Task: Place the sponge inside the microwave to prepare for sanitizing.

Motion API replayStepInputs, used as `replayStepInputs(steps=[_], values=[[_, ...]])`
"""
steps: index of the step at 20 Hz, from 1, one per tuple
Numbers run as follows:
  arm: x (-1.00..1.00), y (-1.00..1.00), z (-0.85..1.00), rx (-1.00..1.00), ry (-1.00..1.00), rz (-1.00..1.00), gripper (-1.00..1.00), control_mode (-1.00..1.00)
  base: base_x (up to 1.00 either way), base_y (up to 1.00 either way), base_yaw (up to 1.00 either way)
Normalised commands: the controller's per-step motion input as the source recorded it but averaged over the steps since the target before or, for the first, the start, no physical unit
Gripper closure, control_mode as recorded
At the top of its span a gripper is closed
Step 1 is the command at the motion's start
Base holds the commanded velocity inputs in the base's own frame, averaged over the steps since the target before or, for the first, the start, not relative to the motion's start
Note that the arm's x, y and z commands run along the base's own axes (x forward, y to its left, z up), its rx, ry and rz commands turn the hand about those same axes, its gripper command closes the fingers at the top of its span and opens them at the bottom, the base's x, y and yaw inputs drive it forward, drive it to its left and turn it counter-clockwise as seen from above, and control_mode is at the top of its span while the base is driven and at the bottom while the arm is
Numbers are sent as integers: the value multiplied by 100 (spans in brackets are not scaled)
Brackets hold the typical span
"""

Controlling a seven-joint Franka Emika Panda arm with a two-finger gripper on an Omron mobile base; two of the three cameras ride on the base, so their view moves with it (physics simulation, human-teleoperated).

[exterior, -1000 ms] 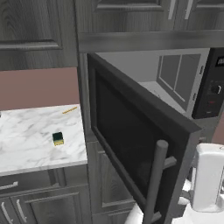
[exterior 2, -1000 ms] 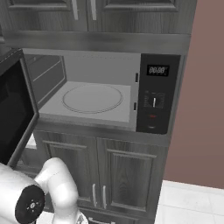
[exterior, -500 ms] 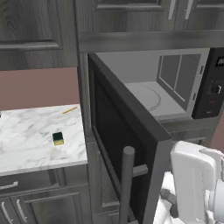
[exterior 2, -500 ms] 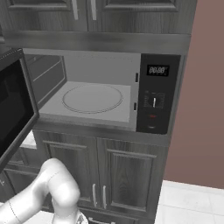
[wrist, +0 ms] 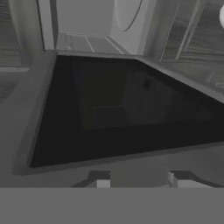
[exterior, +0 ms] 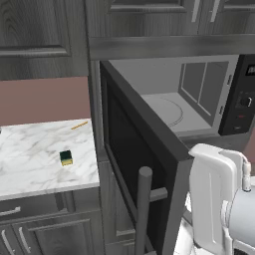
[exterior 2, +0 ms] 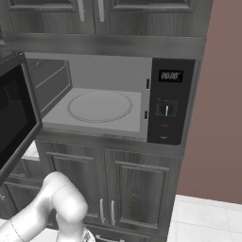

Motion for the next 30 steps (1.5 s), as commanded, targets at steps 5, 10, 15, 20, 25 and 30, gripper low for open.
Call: replayStepInputs(steps=[5, 10, 15, 20, 25, 30], values=[[54, 69, -84, -3, 31, 1, -100, -100, 0, 0, 0], [57, 99, -98, -1, 49, 16, -100, -100, 0, 0, 0], [47, 93, -81, 0, 42, 18, -100, -100, 0, 0, 0], [26, 63, -59, 0, 31, 16, -100, -100, 0, 0, 0], [1, -34, -21, 0, 9, 5, -100, -100, 0, 0, 0], [0, -52, 0, -11, -4, 5, -100, -100, 0, 0, 0]])
